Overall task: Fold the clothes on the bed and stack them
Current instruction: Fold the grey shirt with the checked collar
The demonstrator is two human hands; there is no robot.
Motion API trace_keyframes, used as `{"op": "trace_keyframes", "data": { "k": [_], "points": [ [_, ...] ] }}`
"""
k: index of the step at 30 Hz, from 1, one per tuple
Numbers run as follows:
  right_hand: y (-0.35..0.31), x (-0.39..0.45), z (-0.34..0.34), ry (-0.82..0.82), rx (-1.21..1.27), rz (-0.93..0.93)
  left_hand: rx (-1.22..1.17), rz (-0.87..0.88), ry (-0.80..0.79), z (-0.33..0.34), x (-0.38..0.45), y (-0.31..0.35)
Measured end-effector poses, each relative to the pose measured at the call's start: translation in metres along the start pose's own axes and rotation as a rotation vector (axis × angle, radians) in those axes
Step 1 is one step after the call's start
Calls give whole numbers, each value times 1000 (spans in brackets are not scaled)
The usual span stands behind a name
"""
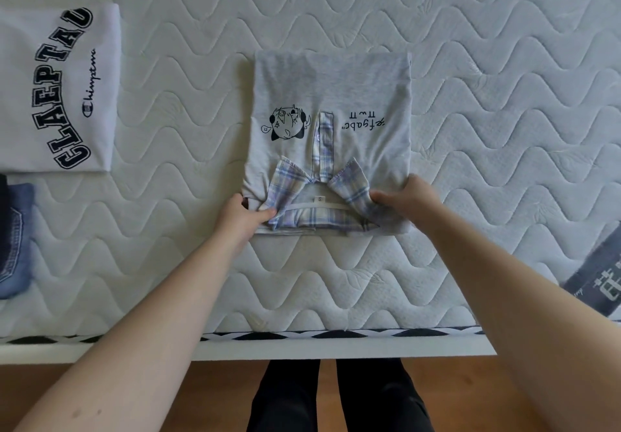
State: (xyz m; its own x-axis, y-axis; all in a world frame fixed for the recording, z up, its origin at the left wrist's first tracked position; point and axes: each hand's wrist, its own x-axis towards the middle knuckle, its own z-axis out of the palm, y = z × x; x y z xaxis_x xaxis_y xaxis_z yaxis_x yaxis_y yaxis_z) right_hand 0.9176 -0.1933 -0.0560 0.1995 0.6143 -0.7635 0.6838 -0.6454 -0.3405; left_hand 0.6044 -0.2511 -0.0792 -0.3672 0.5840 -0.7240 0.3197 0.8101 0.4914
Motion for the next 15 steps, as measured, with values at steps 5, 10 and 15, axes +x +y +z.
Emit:
{"op": "trace_keyframes", "data": {
  "k": [5,10,15],
  "points": [
    [6,-25,12,-105,553,-100,-332,-138,31,11,-19,-5],
    [17,-34,30,86,473,-72,-566,-166,126,17,-23,-9],
    [23,-67,73,49,696,102,-489,-47,277,-4,-19,-8]
  ]
}}
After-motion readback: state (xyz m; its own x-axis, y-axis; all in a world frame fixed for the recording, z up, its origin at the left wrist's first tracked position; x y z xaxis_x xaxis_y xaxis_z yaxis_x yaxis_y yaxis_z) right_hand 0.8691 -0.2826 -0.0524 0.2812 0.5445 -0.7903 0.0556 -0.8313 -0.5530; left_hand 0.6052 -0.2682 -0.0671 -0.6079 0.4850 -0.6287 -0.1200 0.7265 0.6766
